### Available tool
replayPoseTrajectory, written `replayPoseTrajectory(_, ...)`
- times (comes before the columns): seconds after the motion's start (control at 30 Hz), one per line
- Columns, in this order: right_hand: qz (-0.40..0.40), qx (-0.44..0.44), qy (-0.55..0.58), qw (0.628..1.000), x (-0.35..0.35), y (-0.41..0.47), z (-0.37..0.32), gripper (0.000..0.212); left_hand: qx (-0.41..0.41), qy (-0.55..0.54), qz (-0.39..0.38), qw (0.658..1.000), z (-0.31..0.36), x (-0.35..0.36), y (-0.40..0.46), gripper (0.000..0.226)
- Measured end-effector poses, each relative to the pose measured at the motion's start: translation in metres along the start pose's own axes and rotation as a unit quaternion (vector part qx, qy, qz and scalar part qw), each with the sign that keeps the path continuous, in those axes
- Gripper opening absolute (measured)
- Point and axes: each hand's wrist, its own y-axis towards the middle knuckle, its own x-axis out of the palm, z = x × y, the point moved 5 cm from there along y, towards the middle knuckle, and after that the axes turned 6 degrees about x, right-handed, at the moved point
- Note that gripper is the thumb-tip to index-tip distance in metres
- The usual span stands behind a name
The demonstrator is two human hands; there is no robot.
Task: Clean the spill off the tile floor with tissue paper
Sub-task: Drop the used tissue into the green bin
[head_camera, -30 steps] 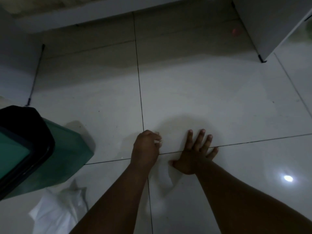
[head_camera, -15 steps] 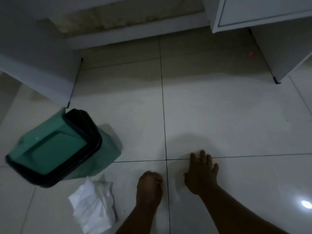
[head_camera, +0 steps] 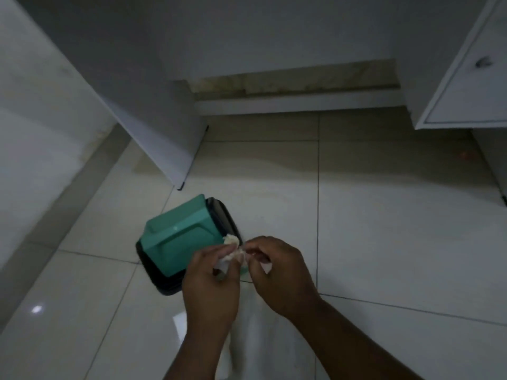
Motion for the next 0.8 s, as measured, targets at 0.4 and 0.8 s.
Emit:
replayPoseTrajectory(0.4,-0.296,0.106,-0.385,0.868,0.127,0.026,-0.03,0.062,0.036,0.22,-0.2,0.954,-0.069,-0.032,0.048,0.016)
replayPoseTrajectory(0.8,-0.243,0.101,-0.327,0.908,0.108,0.009,-0.052,0.056,0.045,0.17,-0.168,0.97,-0.054,-0.053,0.039,0.017)
